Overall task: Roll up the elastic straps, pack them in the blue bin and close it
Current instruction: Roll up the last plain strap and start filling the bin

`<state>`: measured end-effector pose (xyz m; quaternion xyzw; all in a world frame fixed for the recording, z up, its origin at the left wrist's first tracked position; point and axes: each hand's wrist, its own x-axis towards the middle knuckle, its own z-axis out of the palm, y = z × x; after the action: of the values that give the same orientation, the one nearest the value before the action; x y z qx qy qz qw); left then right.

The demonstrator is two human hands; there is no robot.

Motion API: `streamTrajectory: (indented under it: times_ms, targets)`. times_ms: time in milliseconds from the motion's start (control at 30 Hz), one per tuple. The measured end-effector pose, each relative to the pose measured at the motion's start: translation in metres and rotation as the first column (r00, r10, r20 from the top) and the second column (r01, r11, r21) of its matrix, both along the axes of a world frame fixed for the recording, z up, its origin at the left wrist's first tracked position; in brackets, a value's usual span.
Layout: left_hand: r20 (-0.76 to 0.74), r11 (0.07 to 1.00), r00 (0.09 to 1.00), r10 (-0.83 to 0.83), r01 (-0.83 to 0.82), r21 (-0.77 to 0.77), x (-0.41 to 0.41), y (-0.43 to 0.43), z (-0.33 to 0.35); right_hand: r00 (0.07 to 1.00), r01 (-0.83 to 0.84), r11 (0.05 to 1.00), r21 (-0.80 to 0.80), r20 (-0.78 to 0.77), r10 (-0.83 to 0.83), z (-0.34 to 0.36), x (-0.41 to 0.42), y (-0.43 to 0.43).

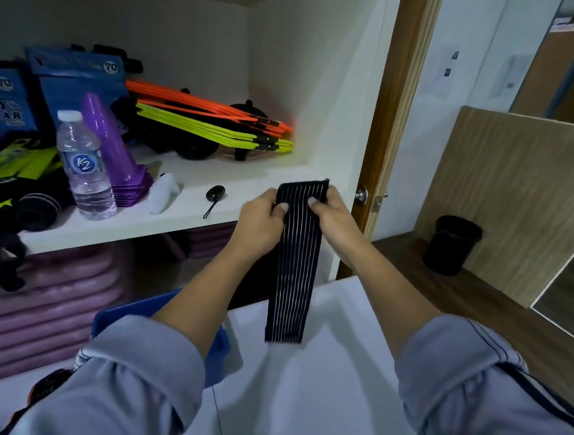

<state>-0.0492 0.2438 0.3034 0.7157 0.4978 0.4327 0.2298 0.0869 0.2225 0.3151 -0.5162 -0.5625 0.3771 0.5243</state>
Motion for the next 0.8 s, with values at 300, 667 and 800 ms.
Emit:
streamTrajectory:
  times_ms: [300,667,800]
  targets:
    - [-0.020,0.979,0.990,-0.142,0.137,-0.153,-0.002,-0.031,-0.095,0.998,-0.067,0.991,-0.116,0.011,0.069,-0.098,0.022,-0.025]
    - [-0.292,0.815,0.861,-0.417,0.211,-0.539,-0.052,-0.161,-0.266,0.868,-0.057,0.878,-0.475,0.411,0.279,-0.280,0.006,-0.181]
    - [-0.428,0.806,0.742,-0.517,0.253,-0.535,-0.070,-0.203,-0.298,0.731,-0.132,0.829,-0.544,0.512,0.452,-0.317,-0.007,-0.221]
